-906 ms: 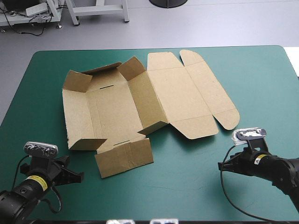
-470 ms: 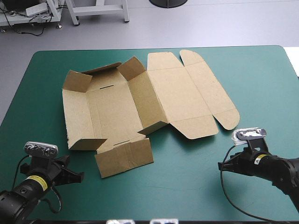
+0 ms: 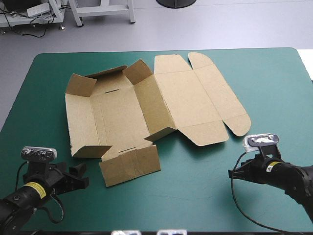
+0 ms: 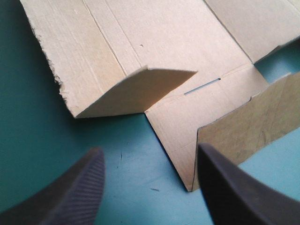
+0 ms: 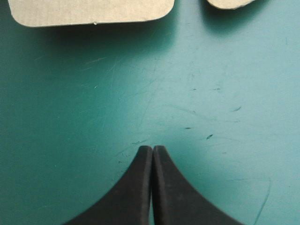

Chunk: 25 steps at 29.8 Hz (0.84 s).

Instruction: Fold the box

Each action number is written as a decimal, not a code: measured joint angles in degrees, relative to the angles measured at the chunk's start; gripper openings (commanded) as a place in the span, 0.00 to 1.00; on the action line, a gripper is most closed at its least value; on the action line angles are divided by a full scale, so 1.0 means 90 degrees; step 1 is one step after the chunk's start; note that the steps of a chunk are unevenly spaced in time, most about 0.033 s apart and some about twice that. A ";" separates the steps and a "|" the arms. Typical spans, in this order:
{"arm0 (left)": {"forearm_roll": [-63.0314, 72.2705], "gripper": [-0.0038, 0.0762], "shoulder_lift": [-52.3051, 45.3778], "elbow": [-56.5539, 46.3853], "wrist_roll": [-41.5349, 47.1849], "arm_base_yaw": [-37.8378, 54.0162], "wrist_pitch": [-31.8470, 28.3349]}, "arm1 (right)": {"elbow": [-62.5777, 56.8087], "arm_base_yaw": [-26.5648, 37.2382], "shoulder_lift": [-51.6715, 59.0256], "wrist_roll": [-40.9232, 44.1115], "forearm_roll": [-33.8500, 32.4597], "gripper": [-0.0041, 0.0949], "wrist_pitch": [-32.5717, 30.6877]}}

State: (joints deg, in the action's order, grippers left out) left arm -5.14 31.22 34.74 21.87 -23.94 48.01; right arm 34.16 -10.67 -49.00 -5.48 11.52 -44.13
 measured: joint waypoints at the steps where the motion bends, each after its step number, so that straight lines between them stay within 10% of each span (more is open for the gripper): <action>1: 0.0000 0.75 0.0050 0.0094 0.0082 0.0000 0.0092 | 0.0000 0.0000 0.0000 0.0000 0.0000 0.02 0.0021; 16: -0.0135 0.71 0.2052 0.2051 0.0290 0.0163 0.0525 | 0.0000 0.0000 0.0000 0.0000 0.0003 0.02 0.0166; 25: 0.1854 0.71 0.3563 0.2985 -0.1293 0.2330 0.0770 | -0.0002 0.0000 0.0000 0.0000 0.0003 0.02 0.0166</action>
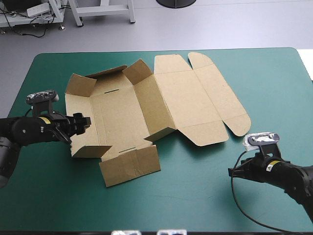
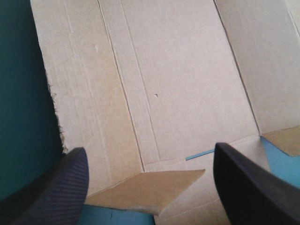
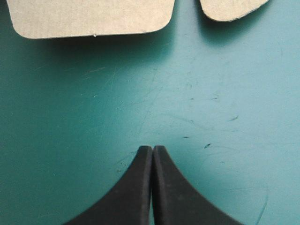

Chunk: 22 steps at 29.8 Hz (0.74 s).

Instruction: Fold the box

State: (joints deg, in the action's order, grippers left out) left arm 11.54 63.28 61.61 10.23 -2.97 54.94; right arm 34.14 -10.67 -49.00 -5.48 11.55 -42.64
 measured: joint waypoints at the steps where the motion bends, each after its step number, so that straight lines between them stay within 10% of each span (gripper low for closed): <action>1: 0.0434 0.71 0.0111 0.0006 -0.0349 0.0366 0.0020 | 0.0000 0.0000 0.0000 0.0000 0.0000 0.02 0.0000; 11: 0.3149 0.71 0.1312 0.0031 -0.3418 0.3216 0.1313 | -0.0005 0.0000 0.0000 0.0000 -0.0006 0.02 0.0000; 22: 0.3672 0.71 0.2502 -0.0050 -0.4288 0.3463 0.1425 | -0.0005 0.0000 0.0000 0.0000 -0.0001 0.02 0.0000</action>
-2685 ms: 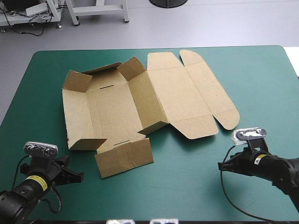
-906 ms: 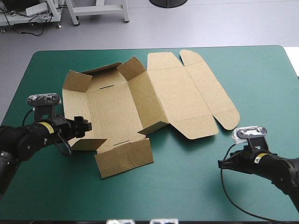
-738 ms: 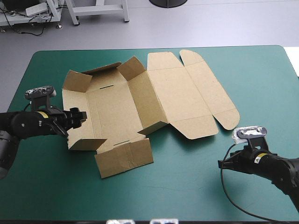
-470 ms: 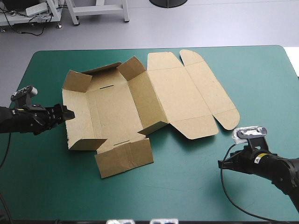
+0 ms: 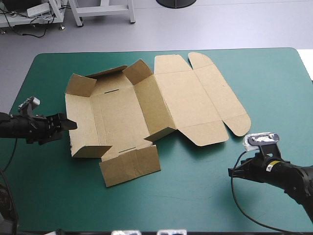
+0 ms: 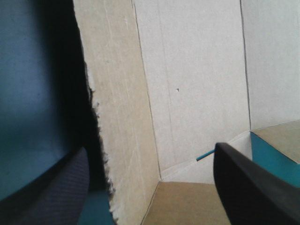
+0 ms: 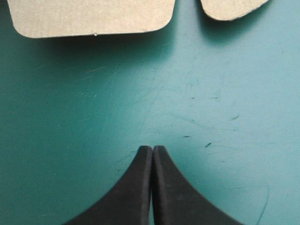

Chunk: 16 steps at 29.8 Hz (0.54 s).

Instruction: Fold the box

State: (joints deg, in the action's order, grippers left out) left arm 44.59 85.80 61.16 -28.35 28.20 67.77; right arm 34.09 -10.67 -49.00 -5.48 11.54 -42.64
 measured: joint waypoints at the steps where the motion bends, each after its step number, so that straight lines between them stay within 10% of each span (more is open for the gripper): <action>1: 0.0145 0.71 0.0097 -0.0078 -0.0106 0.0000 -0.0008 | -0.0002 0.0000 0.0000 0.0000 0.0000 0.02 0.0000; 16: 0.1164 0.71 0.0359 -0.1731 -0.1503 0.0000 -0.0703 | -0.0002 0.0000 0.0000 0.0000 0.0000 0.02 0.0000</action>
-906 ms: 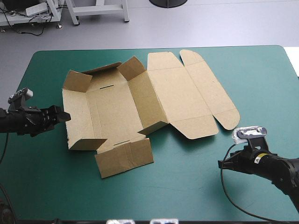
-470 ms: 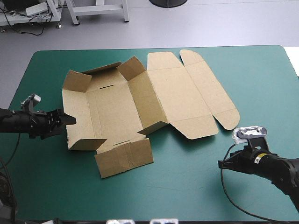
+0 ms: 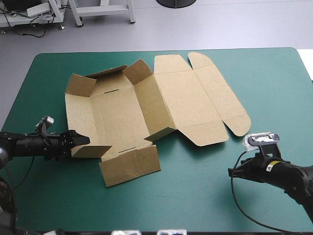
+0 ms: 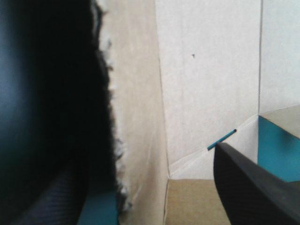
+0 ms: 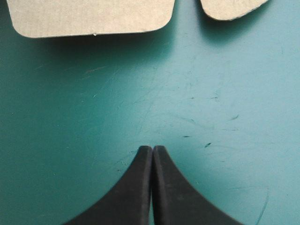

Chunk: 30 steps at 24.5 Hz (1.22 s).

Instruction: Fold the box

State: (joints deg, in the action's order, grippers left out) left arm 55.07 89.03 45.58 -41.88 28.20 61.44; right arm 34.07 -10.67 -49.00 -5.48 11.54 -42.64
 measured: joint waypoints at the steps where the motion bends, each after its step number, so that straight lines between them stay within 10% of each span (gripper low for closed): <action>1: 0.0076 0.71 0.0000 -0.0019 -0.0067 0.0000 0.0001 | 0.0000 0.0000 0.0000 0.0000 0.0000 0.02 0.0000; 18: 0.0551 0.50 0.0377 0.0004 -0.0682 -0.0211 0.0239 | -0.0007 0.0000 0.0000 0.0000 0.0000 0.02 0.0000; 30: 0.0366 0.04 0.0403 0.0382 -0.0652 -0.0211 0.0470 | -0.0007 0.0000 0.0000 0.0000 0.0000 0.02 -0.0159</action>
State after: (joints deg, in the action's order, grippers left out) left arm 58.37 92.66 49.02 -47.74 26.30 65.67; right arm 34.00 -10.67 -49.00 -5.48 11.54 -44.06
